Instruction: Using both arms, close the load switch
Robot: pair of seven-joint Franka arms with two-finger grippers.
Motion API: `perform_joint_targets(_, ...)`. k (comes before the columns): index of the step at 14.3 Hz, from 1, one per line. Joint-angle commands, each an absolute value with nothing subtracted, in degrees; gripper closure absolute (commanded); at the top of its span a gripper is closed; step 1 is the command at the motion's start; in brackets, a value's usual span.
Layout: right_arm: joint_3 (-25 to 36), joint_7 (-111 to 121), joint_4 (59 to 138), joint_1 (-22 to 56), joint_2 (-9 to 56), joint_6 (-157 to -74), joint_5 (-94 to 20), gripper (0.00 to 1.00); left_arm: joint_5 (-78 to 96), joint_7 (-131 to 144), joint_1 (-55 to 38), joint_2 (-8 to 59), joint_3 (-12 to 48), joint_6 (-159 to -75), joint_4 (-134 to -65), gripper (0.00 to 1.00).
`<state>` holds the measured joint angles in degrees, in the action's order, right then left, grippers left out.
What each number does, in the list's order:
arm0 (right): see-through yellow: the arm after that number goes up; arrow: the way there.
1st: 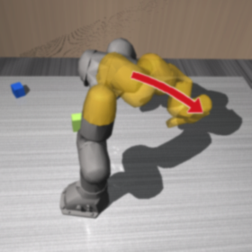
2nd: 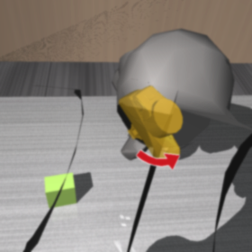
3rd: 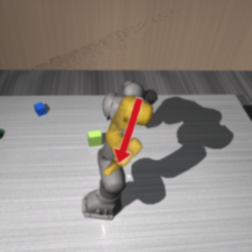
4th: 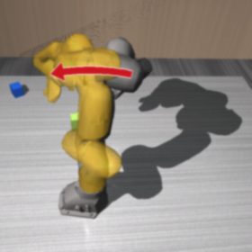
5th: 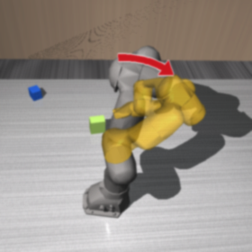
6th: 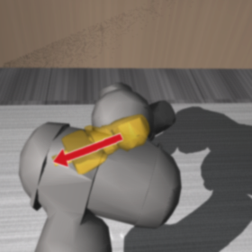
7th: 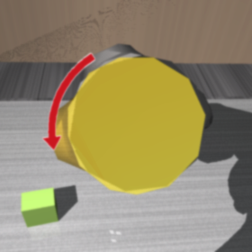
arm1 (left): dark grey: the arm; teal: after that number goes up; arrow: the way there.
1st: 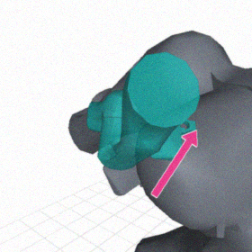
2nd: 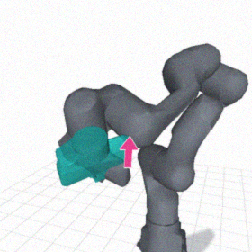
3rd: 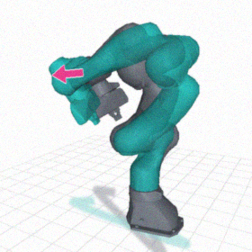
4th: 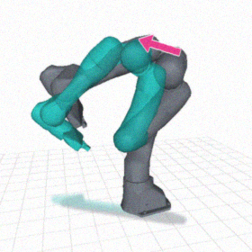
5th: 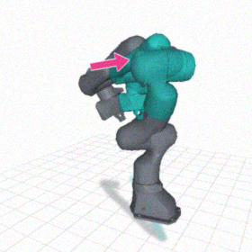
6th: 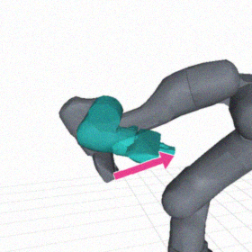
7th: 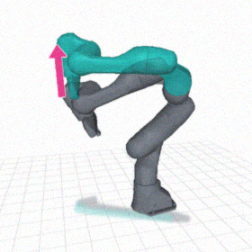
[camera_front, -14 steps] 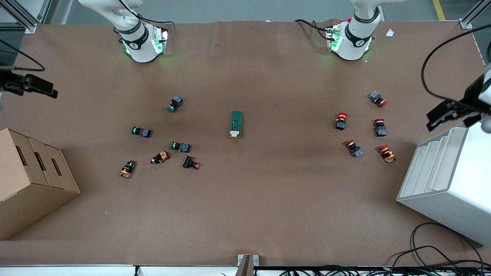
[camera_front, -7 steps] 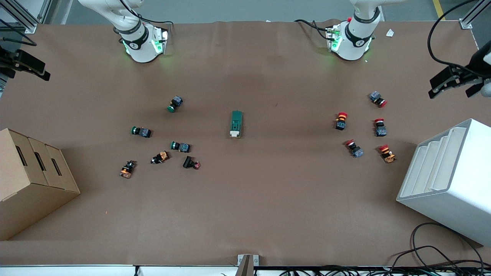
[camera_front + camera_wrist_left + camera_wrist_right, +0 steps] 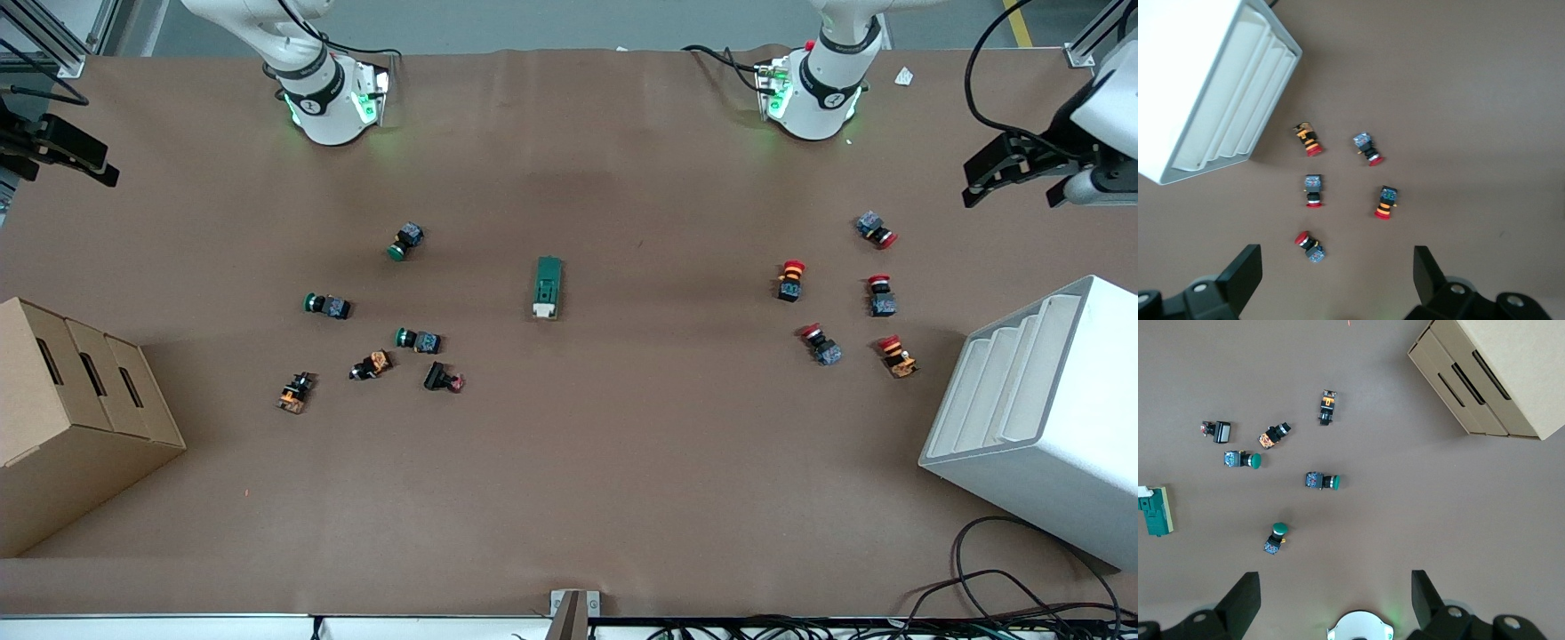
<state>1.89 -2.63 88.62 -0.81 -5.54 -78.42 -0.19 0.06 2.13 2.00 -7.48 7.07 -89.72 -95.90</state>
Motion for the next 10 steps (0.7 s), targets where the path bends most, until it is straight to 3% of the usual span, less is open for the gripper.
perform_joint_targets(1,1.67,-2.20,92.90,-1.14,-9.23,-80.59,-0.88,0.00,1.05,1.59,-0.96,-7.39,4.49,-89.56,-95.28,0.00)
perform_joint_targets(3,1.58,-2.11,92.81,-1.06,-9.23,-80.77,-0.97,0.00,0.97,1.05,-0.62,-4.67,4.48,-89.56,-92.12,0.00)
perform_joint_targets(10,1.58,-0.18,92.72,-0.97,-9.14,-80.60,-0.97,0.00,0.97,1.49,-0.62,-4.39,4.48,-87.45,-91.76,0.00)
